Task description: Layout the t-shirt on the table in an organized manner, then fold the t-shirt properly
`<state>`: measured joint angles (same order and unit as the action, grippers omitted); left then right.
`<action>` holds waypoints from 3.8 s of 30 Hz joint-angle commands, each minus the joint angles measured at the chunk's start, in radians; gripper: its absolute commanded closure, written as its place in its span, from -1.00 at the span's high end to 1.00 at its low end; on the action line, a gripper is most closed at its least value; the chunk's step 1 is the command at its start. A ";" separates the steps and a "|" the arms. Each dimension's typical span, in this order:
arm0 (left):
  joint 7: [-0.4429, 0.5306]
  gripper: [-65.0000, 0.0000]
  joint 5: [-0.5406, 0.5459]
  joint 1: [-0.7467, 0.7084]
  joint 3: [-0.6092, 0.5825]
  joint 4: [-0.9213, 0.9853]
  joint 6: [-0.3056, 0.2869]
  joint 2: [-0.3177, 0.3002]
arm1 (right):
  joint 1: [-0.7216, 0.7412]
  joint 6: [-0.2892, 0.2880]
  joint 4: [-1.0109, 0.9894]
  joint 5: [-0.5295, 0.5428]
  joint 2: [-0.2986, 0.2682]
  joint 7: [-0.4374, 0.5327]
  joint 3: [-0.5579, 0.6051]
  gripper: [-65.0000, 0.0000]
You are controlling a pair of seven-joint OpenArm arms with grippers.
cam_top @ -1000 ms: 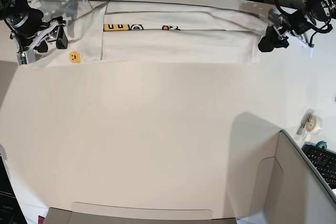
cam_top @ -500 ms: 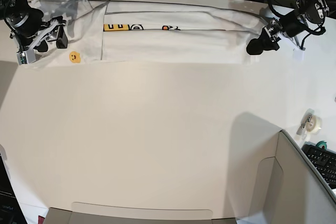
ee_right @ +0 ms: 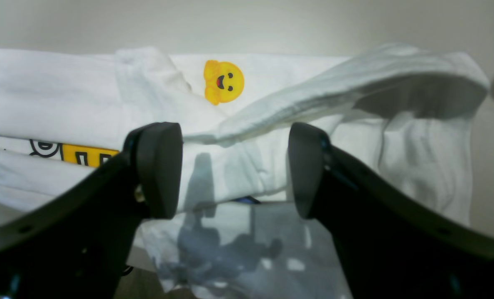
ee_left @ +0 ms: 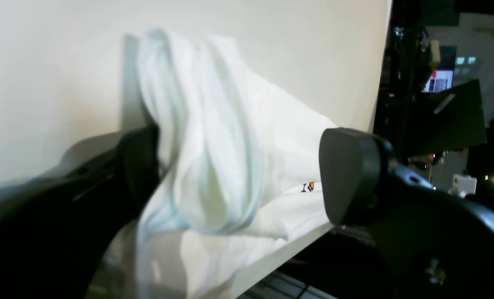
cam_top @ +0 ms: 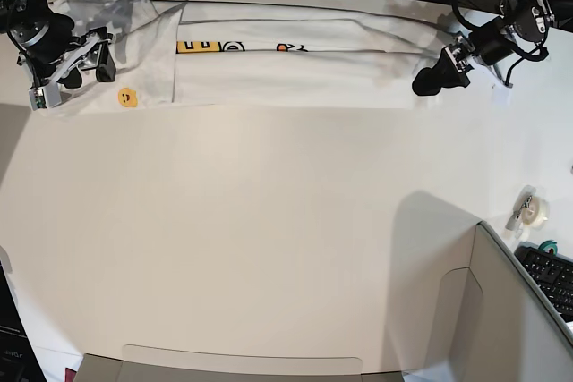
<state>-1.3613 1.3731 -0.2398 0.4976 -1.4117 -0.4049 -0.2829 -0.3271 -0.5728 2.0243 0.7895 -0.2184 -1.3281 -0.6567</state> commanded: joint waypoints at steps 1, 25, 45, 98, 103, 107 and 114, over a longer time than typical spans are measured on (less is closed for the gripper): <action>-0.035 0.70 -0.008 -0.005 -0.018 -0.004 0.022 -0.009 | 0.000 -0.002 0.013 0.017 -0.014 0.014 -0.007 0.22; 0.036 0.29 -0.036 -0.025 -0.030 -0.010 0.014 -0.008 | -0.013 -0.002 0.013 0.017 -0.016 0.015 -0.008 0.22; -0.035 -0.99 -0.034 0.035 -0.032 0.168 0.018 -0.014 | -0.007 -0.002 0.013 0.017 -0.014 0.015 -0.005 0.22; 0.021 -1.00 -0.255 0.181 -0.626 -0.403 0.022 0.248 | 0.042 -0.002 -0.242 -0.018 -0.117 0.014 -0.384 0.22; 0.023 -1.00 -0.255 0.191 -0.630 -0.383 0.022 0.251 | 0.042 -0.002 -0.242 -0.018 -0.114 0.014 -0.381 0.22; 0.023 -1.00 -0.255 0.211 -0.704 -0.383 0.022 0.247 | 0.044 -0.002 -0.242 -0.018 -0.114 0.014 -0.380 0.22; 0.033 -1.00 -0.311 0.247 -0.776 -0.383 0.022 0.251 | 0.044 -0.002 -0.242 -0.018 -0.111 0.012 -0.381 0.22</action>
<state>-1.3380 1.0370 -0.0051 -0.2726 -1.7771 -0.3775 -0.0376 -0.2840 -0.5728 1.7676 0.7589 -0.3103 -1.3312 -1.0298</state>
